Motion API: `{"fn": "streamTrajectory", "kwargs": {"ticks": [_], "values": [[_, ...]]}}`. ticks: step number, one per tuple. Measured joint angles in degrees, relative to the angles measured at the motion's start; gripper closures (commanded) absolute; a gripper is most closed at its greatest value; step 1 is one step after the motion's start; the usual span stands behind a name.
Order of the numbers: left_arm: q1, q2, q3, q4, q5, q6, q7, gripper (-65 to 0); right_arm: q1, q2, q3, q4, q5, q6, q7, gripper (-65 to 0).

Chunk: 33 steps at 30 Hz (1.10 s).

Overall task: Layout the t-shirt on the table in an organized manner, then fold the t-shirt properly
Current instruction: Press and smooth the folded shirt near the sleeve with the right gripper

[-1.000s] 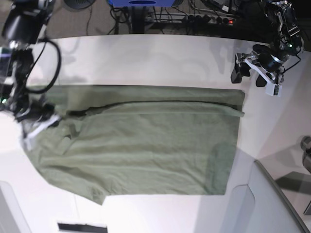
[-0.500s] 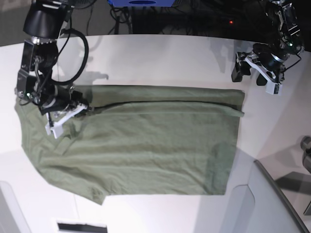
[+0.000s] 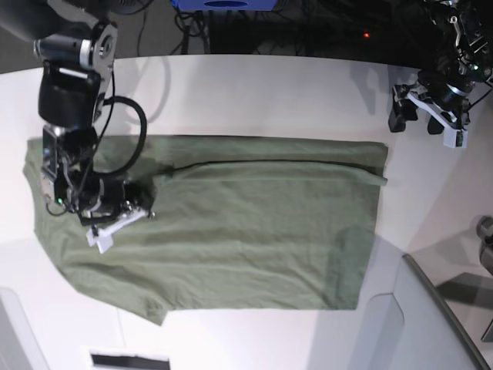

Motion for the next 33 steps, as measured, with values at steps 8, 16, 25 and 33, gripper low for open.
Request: {"fn": "streamTrajectory", "kwargs": {"ticks": [8,16,25,33], "values": [[0.0,-0.1,0.0,0.0,-0.1,0.0,-0.1,-57.8,7.1,2.0,-17.8,-7.0,0.0,0.0,3.6,0.0],[0.0,-0.1,-0.1,-0.1,-0.2,0.0,0.0,-57.8,-12.0,3.4,-10.6,31.4,-0.1,-13.2,-6.3,0.0],[-0.1,-0.1,0.3,-0.1,0.0,0.0,0.0,-57.8,-17.2,3.3,-4.9,28.0,0.6,-15.3,-6.2,0.0],[-0.1,-0.1,0.3,-0.1,-0.2,0.0,0.0,-57.8,-11.3,4.9,-5.4,17.0,0.8,-15.1,-2.3,0.0]]}}
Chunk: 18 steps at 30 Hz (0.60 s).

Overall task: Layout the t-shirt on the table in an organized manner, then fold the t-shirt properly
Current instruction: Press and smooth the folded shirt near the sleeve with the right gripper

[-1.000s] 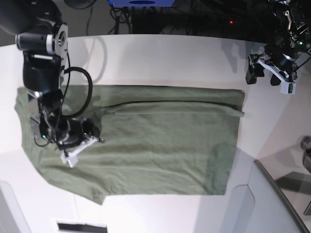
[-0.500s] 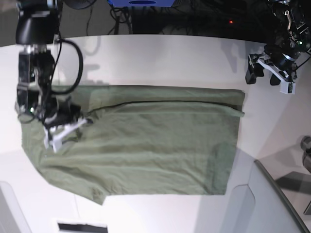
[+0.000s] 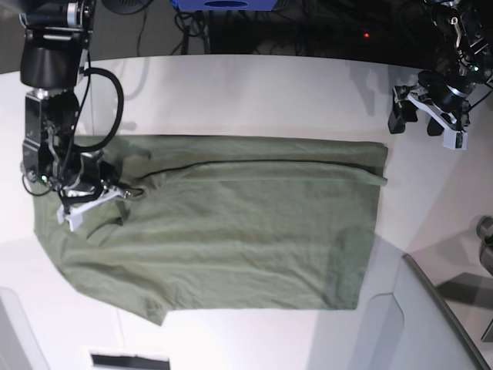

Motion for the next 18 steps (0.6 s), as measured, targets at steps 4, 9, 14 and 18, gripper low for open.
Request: {"fn": "streamTrajectory", "kwargs": {"ticks": [4,9,14,18], "values": [[0.1,0.0,-0.2,0.0,0.0,0.0,0.0,-57.8,3.8,-0.2,0.0,-4.8,-0.3,0.1,0.1,0.0],[0.1,0.0,-0.2,0.0,0.0,0.0,0.0,-57.8,9.9,-0.8,-0.1,-14.2,0.0,0.1,5.4,0.0],[0.1,0.0,-0.2,0.0,0.0,0.0,0.0,-57.8,15.4,-2.8,-0.1,-22.7,-0.5,3.9,6.3,0.0],[0.1,0.0,0.0,0.4,0.1,0.0,0.0,-57.8,17.6,-4.1,-0.1,-25.4,-0.2,5.4,7.9,0.0]]}}
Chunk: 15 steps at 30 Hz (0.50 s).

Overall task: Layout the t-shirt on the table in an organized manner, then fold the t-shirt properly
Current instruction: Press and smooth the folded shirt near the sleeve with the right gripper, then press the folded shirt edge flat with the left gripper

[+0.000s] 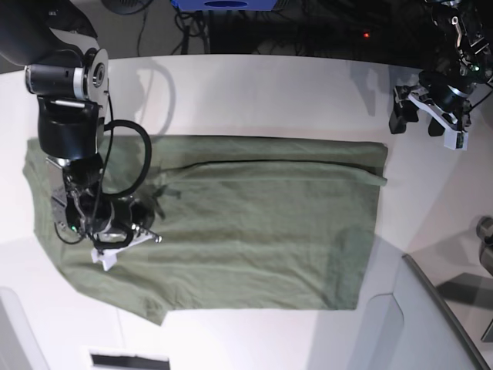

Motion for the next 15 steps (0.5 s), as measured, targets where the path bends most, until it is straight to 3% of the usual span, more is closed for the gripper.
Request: {"fn": "streamTrajectory", "kwargs": {"ticks": [3,9,12,15], "values": [[0.2,0.1,0.1,1.5,0.1,0.0,0.1,-57.8,-2.8,0.6,0.0,6.4,-0.5,-0.1,-0.5,0.0],[-1.3,0.7,5.6,4.4,-0.5,-1.4,-0.2,-57.8,-17.2,2.6,0.3,34.1,-0.5,1.8,0.4,0.0],[-4.4,2.4,8.2,1.4,0.0,-1.2,0.0,-57.8,-22.0,2.5,0.4,38.0,-0.2,2.1,-0.1,0.0],[-6.6,4.0,9.9,-1.7,-0.3,-1.3,-0.1,-57.6,-25.4,4.8,0.3,38.4,-0.2,2.0,-0.6,0.0]]}}
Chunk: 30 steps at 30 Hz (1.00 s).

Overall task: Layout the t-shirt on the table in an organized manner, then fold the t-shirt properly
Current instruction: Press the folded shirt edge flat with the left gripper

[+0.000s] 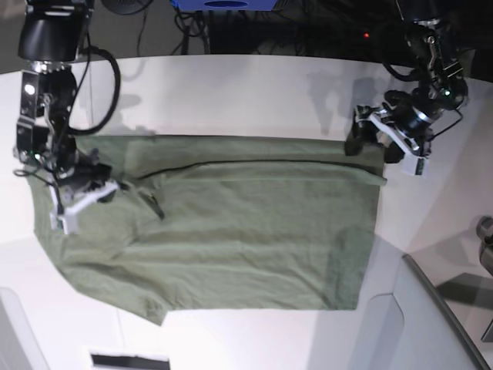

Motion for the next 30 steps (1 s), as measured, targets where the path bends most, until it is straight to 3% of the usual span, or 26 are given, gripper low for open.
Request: {"fn": "streamTrajectory", "kwargs": {"ticks": [3,22,28,30], "values": [[-1.9,0.9,0.9,-4.2,0.4,0.0,0.2,-57.6,-2.2,1.4,0.7,0.3,-0.5,-0.2,0.7,0.0],[-9.7,0.7,0.8,-14.4,0.0,0.0,-0.6,-57.6,-4.7,1.6,0.3,0.3,0.2,0.2,0.4,0.0],[-12.2,1.1,6.4,-15.7,0.2,0.2,-0.6,-57.6,-4.8,1.6,0.3,0.3,0.2,0.3,0.4,0.0],[-12.6,2.1,7.1,-15.6,-0.2,2.1,-0.5,-57.6,-4.8,1.6,0.3,0.3,0.2,0.3,0.4,0.0]]}}
